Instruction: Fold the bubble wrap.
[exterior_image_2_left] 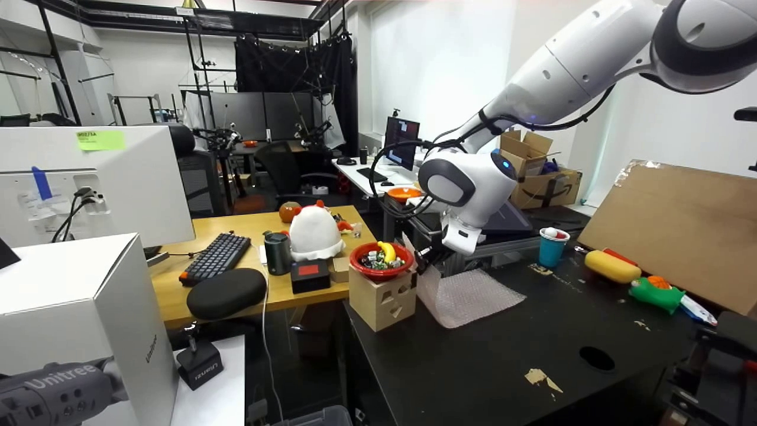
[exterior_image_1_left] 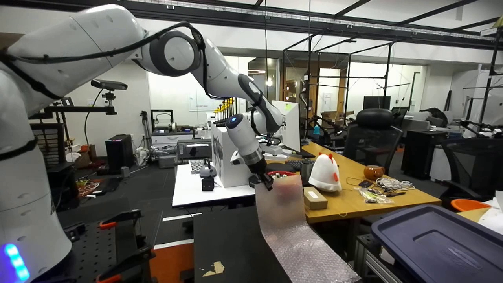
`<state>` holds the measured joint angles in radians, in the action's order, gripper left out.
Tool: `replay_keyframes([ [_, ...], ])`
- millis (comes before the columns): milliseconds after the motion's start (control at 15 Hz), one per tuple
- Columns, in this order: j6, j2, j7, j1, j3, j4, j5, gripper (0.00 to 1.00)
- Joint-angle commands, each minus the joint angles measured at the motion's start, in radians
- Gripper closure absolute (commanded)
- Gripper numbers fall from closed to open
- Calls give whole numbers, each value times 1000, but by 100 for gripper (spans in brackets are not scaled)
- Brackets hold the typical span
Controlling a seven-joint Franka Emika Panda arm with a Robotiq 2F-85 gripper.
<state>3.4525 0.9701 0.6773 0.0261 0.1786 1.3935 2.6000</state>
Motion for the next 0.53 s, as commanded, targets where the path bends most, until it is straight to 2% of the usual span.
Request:
replay_keyframes([
  [0,0,-32,-39,-238,225,12,-1,100],
  [200,0,-6,-76,-417,388,4,8,99],
  [467,0,15,-75,-550,497,17,1,99],
])
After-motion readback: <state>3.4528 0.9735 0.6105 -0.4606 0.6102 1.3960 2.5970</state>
